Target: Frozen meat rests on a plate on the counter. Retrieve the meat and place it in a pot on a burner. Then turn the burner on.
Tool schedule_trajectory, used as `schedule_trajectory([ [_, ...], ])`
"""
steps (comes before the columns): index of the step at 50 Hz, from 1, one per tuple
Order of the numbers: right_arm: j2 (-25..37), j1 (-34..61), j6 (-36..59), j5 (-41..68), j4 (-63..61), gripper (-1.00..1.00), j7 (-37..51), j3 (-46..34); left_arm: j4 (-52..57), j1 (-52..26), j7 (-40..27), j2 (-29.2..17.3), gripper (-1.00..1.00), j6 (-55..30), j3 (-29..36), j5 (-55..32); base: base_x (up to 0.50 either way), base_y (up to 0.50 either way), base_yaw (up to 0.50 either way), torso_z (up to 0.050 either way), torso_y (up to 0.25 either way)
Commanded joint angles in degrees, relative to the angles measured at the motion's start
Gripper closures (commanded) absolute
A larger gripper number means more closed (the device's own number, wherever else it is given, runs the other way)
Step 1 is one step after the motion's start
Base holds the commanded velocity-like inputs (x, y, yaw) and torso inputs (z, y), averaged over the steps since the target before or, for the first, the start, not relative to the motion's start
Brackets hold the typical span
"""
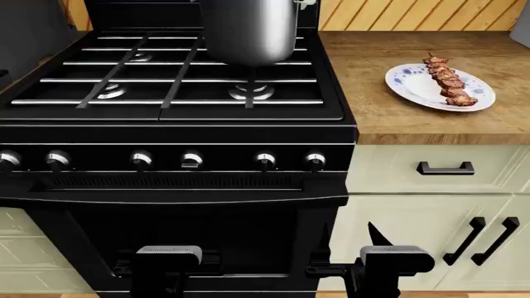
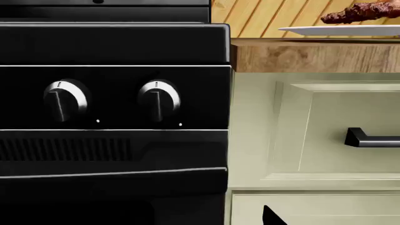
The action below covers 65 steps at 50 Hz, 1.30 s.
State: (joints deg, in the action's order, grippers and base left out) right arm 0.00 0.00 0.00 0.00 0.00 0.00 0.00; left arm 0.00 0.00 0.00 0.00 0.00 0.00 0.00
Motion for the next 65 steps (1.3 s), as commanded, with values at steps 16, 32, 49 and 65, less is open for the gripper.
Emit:
schedule_trajectory([
  [16, 3.17, -0.33, 0.33, 3.81, -0.98, -1.00, 2.99, -3.13, -0.38, 1.13, -3.57, -3.12, -1.00, 4.68, 4.65, -2.50, 0.00, -0.13, 0.00, 0.000, 0.000],
  [32, 4.36, -0.46, 0.59, 5.40, -1.49, -1.00, 4.81, -4.14, -1.20, 1.00, -3.88, -4.59, -1.00, 4.47, 6.94, -3.93, 0.00, -0.50, 0.00, 0.000, 0.000],
  [49, 5.54, -0.29, -0.63, 6.64, -0.99, -1.00, 5.26, -5.83, -1.88, 0.72, -3.84, -6.08, -1.00, 4.54, 9.13, -4.83, 0.00, -0.49, 0.00, 0.000, 0.000],
  [65, 6.99, 2.98, 13.66, 1.59, -10.81, -1.00, 11.17, -8.51, 10.11, -0.74, -6.30, -7.65, -1.00, -4.72, 8.89, -6.76, 0.00, 0.00, 0.00, 0.036, 0.000],
])
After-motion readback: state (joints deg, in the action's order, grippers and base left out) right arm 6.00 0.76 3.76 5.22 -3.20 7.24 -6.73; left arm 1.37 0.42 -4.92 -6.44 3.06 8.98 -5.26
